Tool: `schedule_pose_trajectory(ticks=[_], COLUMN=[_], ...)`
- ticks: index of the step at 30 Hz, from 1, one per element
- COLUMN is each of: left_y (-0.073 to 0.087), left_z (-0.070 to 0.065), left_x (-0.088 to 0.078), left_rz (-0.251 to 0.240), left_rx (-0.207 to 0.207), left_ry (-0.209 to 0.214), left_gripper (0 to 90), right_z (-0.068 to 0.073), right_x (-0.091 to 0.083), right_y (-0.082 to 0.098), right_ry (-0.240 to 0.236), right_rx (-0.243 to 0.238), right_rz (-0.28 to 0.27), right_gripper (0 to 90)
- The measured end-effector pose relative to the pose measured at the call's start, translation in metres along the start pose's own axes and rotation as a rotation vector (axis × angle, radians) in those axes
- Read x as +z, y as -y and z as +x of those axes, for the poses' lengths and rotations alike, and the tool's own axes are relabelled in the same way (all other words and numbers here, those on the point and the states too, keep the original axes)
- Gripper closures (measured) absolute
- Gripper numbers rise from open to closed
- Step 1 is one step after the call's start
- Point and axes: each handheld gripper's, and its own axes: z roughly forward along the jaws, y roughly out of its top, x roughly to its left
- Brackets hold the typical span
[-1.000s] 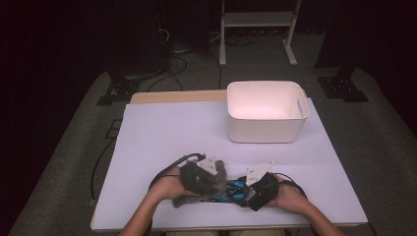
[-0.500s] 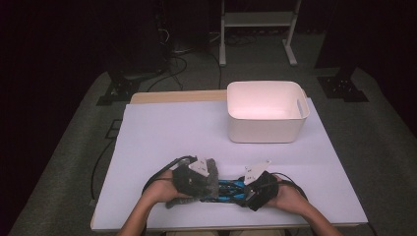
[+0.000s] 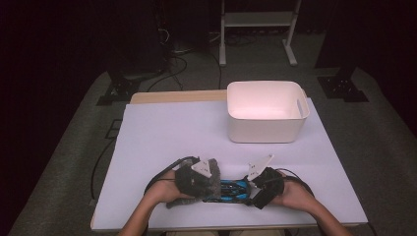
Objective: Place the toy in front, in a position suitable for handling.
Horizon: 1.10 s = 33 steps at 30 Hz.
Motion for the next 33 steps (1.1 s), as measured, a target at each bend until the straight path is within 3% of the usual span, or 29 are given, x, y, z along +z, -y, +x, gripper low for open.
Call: schedule_pose_trajectory(ticks=[8,15,24,28,29,33], left_y=[0.000,0.001,-0.002,-0.003,-0.004,-0.005], left_z=[-0.002,-0.001,0.001,0.007,0.010,0.016], left_x=[0.000,0.000,-0.002,-0.004,-0.005,-0.005], left_rz=[0.004,-0.003,0.024,0.025,0.018,0.007], left_rx=[0.002,-0.003,0.001,-0.015,-0.027,-0.048], left_ry=[-0.009,-0.005,-0.008,-0.014,-0.008,0.000], left_gripper=[78.2,78.2,76.6,74.5,74.5,74.5], right_z=[-0.007,-0.019,-0.031,-0.038,-0.040,-0.038], right_x=[-0.009,0.005,0.013,0.017,0.018,0.017], right_y=[-0.013,-0.019,-0.016,-0.012,-0.010,-0.010], right_ry=[-0.023,-0.058,-0.146,-0.219,-0.251,-0.260], right_rx=[0.023,0.053,0.135,0.210,0.223,0.221], right_rz=[-0.043,-0.016,-0.025,-0.036,-0.046,-0.054], right_gripper=[18.6,20.3,21.8,24.0,32.1,33.2])
